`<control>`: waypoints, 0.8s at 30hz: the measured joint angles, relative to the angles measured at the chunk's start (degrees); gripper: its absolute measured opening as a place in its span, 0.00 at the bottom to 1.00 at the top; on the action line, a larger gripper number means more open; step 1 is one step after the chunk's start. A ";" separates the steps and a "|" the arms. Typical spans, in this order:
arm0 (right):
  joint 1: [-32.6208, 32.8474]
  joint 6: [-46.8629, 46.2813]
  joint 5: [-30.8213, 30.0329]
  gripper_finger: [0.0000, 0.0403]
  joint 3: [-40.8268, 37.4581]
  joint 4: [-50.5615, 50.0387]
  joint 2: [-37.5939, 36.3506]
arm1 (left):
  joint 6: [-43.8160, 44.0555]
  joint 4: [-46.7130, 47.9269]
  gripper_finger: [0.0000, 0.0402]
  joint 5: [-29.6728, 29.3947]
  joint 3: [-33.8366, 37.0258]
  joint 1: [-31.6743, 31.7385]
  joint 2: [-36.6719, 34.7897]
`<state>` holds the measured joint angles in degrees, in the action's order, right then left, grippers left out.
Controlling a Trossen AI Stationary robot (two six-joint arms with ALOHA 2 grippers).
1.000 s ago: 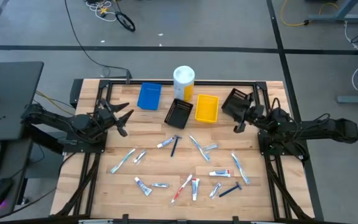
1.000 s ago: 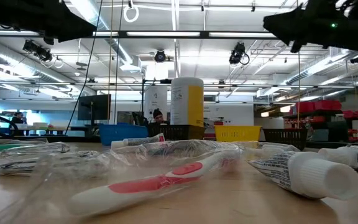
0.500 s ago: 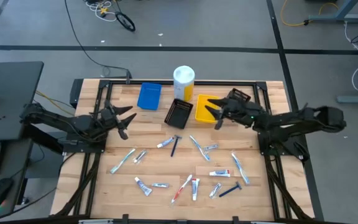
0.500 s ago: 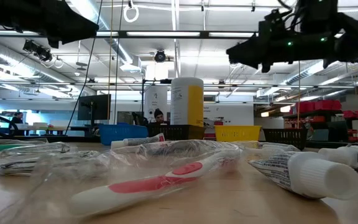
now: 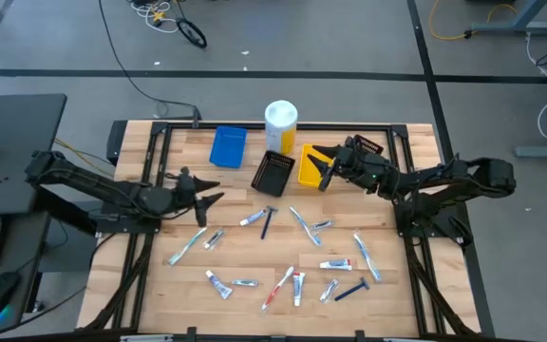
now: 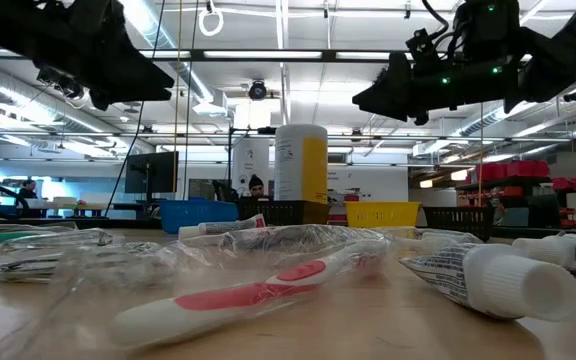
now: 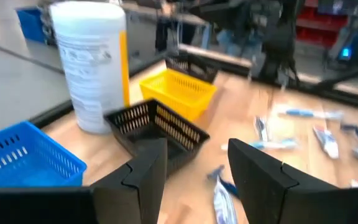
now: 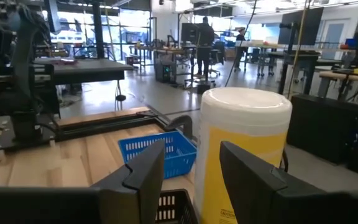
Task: Pick & Place Travel size toiletries
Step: Put the green toothbrush into the blue bin
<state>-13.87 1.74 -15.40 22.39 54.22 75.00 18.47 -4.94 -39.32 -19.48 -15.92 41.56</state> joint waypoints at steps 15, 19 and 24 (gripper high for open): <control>0.00 0.02 0.19 0.41 0.00 -0.64 0.00 | 22.19 37.67 0.45 20.02 -23.23 -0.02 18.03; 0.00 -0.01 0.55 0.41 0.00 -2.09 0.00 | 32.92 45.65 0.45 28.19 -23.21 -0.15 21.47; 0.00 -3.26 0.61 0.41 0.00 -3.05 0.00 | 43.44 52.54 0.45 36.51 -23.21 -1.99 26.14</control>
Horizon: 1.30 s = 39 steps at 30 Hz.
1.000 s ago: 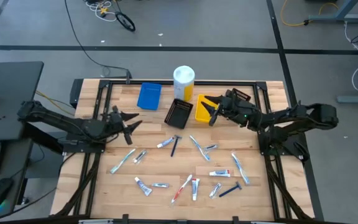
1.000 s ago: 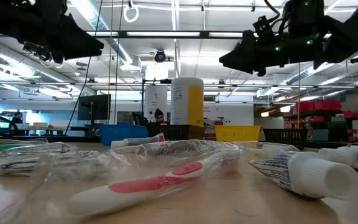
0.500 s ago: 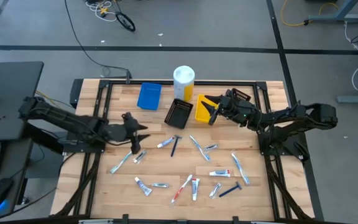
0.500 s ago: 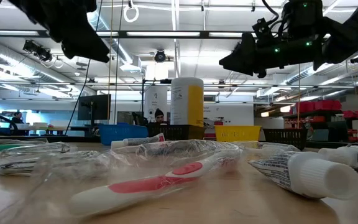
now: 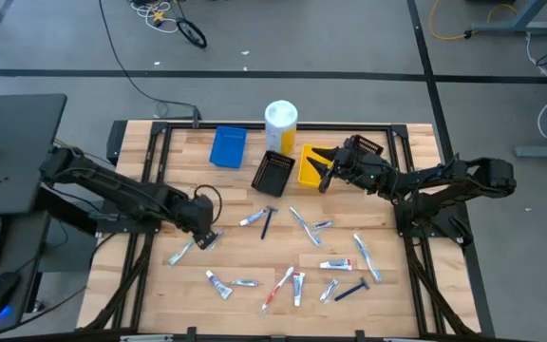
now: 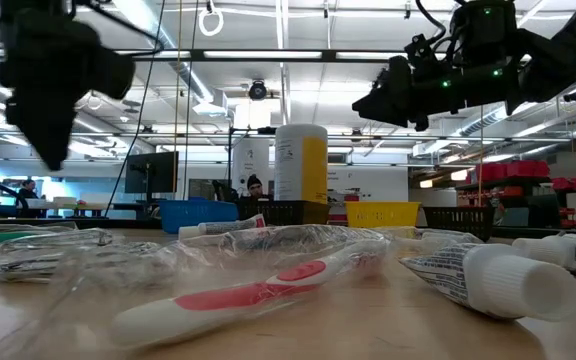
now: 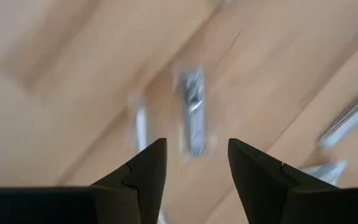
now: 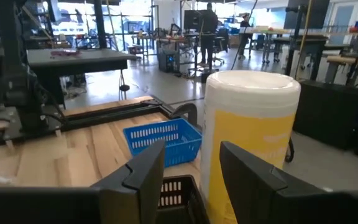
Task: Pick & Place Travel size toiletries
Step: Put the green toothbrush into the blue bin
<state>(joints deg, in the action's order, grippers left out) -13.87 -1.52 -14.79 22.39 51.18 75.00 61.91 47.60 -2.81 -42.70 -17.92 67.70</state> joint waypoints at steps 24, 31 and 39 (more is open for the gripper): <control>0.00 -3.65 -0.04 0.41 -0.04 -1.27 0.00 | -5.17 1.87 0.44 8.32 0.90 -1.91 18.82; 0.00 -3.65 -0.04 0.41 -0.07 -1.24 0.00 | -7.79 -1.38 0.27 8.22 0.90 -0.91 18.78; 0.00 -3.65 -0.04 0.41 -0.07 -1.24 0.00 | -11.15 -1.54 0.06 4.94 0.88 0.54 18.71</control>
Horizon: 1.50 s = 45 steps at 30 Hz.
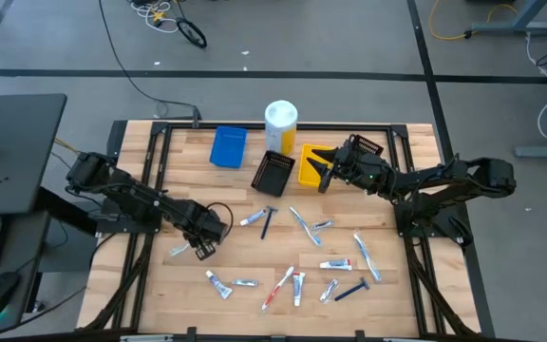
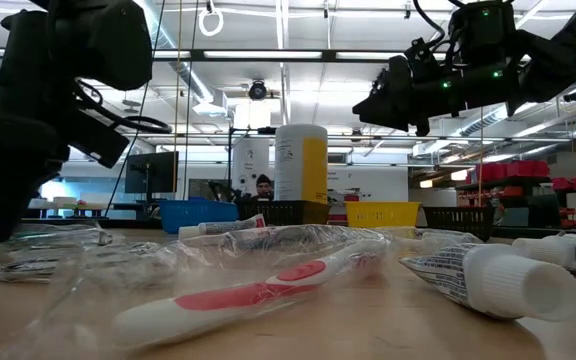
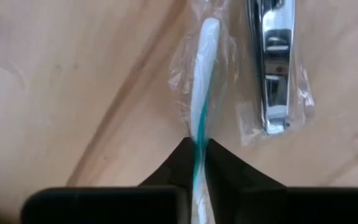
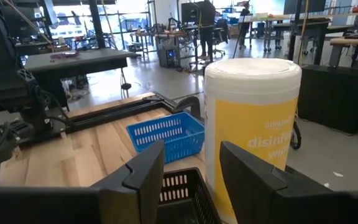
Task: Pick & Place Travel size toiletries
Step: Put the green toothbrush into the blue bin
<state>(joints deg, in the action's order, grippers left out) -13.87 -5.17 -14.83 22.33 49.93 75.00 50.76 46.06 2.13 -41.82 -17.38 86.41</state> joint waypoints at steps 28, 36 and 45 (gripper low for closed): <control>0.01 -0.61 -0.01 0.41 0.00 0.00 0.00 | -35.21 -2.95 0.08 -28.54 -13.03 28.83 -8.55; 0.00 0.00 -0.04 0.41 0.00 0.00 0.00 | -44.16 -23.31 0.06 -29.30 -16.12 39.35 -8.55; -0.02 0.04 -0.11 0.41 0.00 0.00 0.00 | -46.58 -27.46 0.07 -29.32 -16.05 44.85 -0.85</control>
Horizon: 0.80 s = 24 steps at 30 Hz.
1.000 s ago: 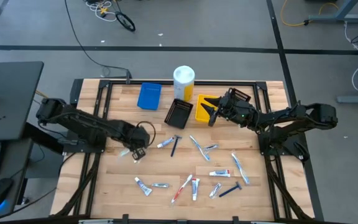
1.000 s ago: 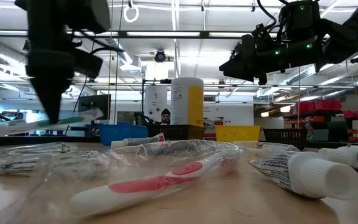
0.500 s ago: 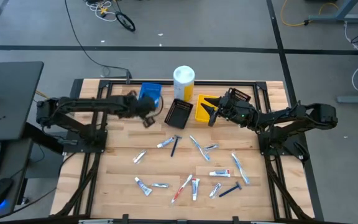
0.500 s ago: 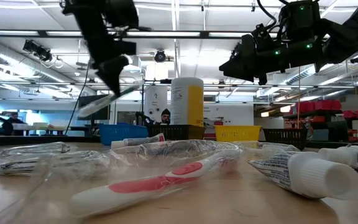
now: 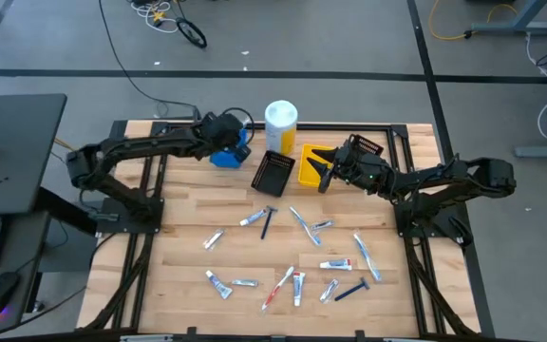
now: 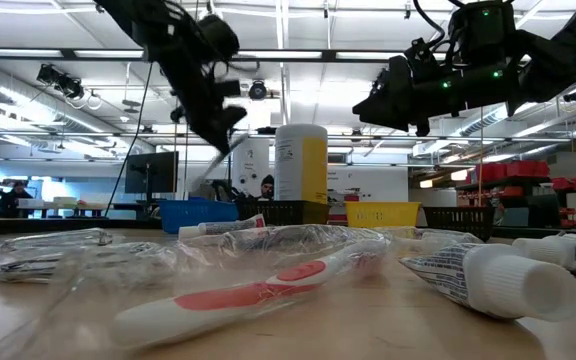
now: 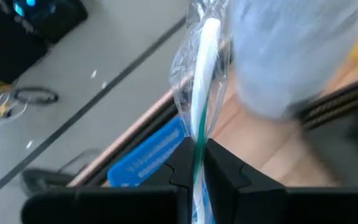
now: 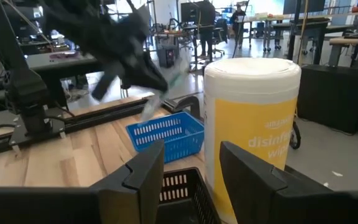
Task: Pick & Place Travel size toiletries
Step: Put the green toothbrush into the blue bin
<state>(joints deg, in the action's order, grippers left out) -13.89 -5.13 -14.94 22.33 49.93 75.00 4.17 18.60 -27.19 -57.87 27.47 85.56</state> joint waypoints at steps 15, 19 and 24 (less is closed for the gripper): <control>0.00 -0.03 0.11 0.41 0.00 -0.52 0.00 | 3.82 -0.12 0.15 3.66 0.00 6.21 12.01; 0.00 -0.04 0.11 0.41 0.00 -0.61 0.00 | 4.07 -0.28 0.18 4.80 0.00 7.30 12.13; 0.00 -0.56 0.11 0.41 0.00 -0.85 0.00 | 4.08 -0.18 0.23 4.03 0.00 7.65 12.13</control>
<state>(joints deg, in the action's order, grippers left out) -13.89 -5.69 -14.83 22.33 49.08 75.00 8.26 18.43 -23.16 -57.87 35.13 97.69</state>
